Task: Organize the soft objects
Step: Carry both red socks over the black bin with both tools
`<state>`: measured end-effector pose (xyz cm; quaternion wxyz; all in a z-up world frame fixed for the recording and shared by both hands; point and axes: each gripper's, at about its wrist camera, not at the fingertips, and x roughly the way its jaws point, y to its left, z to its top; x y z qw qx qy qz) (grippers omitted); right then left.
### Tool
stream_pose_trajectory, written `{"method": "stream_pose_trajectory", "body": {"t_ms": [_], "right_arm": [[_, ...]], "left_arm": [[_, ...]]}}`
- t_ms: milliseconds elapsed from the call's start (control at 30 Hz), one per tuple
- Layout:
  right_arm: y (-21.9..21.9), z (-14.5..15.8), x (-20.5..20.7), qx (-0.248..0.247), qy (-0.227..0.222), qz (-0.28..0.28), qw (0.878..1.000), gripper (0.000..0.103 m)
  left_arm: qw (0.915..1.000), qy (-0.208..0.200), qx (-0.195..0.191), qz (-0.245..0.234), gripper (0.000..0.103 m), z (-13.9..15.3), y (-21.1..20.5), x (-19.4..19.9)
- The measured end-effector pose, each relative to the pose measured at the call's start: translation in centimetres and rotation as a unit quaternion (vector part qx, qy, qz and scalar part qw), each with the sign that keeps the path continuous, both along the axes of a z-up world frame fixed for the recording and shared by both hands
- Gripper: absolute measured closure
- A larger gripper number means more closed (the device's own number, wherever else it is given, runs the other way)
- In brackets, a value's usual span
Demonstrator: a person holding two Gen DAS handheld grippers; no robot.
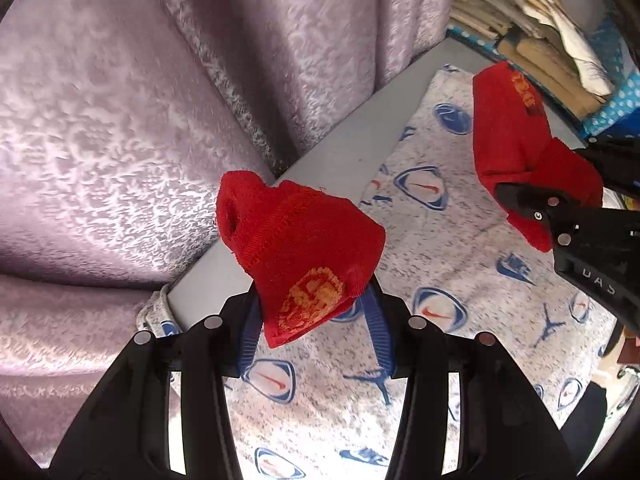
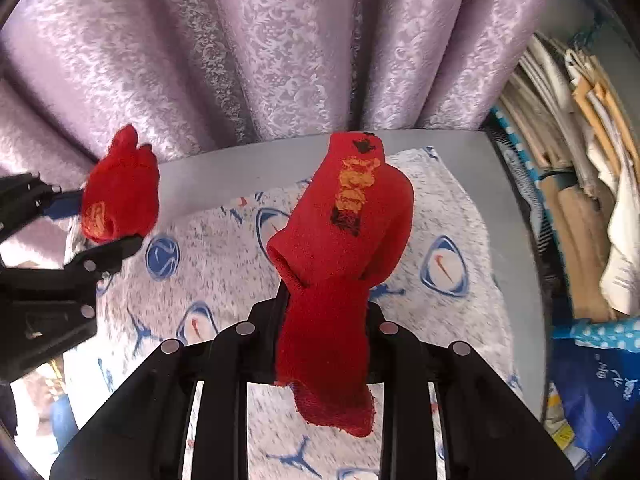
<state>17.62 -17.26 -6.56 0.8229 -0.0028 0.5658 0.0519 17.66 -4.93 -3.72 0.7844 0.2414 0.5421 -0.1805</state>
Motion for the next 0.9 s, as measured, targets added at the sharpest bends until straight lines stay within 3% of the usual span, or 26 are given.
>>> {"method": "stream_pose_trajectory", "body": {"t_ms": [333, 900], "right_arm": [[-2.2, 0.6, -4.4, 0.001, 0.003, 0.009, 1.000, 0.081], [-7.2, 0.6, -14.0, -0.007, 0.009, -0.039, 0.999, 0.081]], "left_arm": [[0.9987, -0.008, 0.003, -0.050, 0.057, 2.9, -2.5, -5.4], [0.9884, 0.031, 0.027, -0.146, 0.056, 0.3, -10.2, -11.0]]}}
